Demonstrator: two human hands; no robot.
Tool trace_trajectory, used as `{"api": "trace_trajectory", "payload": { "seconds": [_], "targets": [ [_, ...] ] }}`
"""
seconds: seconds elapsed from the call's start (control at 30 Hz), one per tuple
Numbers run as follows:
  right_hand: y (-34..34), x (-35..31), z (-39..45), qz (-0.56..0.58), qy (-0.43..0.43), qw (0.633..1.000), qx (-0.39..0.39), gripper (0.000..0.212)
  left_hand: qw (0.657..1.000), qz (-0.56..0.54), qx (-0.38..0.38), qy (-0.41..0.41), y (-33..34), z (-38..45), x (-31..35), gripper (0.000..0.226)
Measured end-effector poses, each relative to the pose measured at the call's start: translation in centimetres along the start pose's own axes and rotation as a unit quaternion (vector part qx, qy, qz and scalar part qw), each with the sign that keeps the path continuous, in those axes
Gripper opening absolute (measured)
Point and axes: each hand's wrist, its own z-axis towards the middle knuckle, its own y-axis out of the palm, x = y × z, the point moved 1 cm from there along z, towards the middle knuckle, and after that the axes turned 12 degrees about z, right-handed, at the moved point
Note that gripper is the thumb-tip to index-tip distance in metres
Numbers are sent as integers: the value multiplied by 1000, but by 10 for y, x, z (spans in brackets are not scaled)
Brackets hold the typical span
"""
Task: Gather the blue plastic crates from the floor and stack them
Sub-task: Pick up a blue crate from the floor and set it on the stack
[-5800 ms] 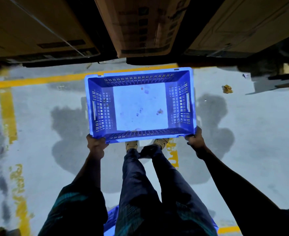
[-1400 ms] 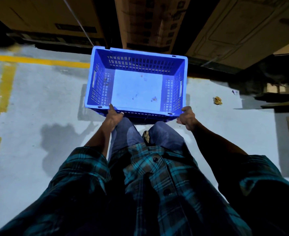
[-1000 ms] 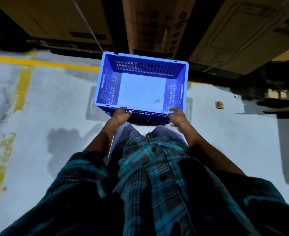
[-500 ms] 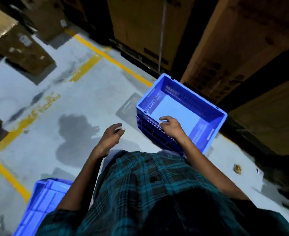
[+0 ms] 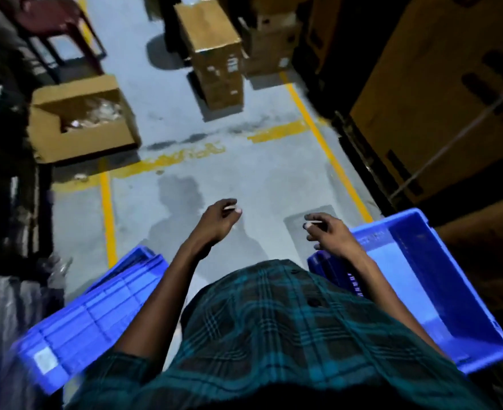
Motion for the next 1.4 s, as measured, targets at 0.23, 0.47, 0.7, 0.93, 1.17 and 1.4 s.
{"api": "trace_trajectory", "payload": {
  "seconds": [0.23,0.47,0.7,0.93,1.17,1.4],
  "targets": [
    [31,-44,17,-84,-33,986,-141,20,975,-102,182,-84,-36,-56,-64,40],
    [96,-57,23,-214,-63,916,-332,21,882,-246,357,-187,17,-152,-118,31],
    [168,-63,-19,-235,-80,863,-439,29,828,-307,401,-245,62,-233,-145,34],
    [213,-45,-59,-268,-61,832,-482,27,775,-354,450,-266,68,-287,-181,38],
    [302,-34,-93,-268,-65,833,-480,29,767,-350,457,-284,25,-303,-235,31],
    [405,-31,-114,-254,-80,849,-457,37,808,-275,438,-281,-72,-313,-305,35]
  ]
}}
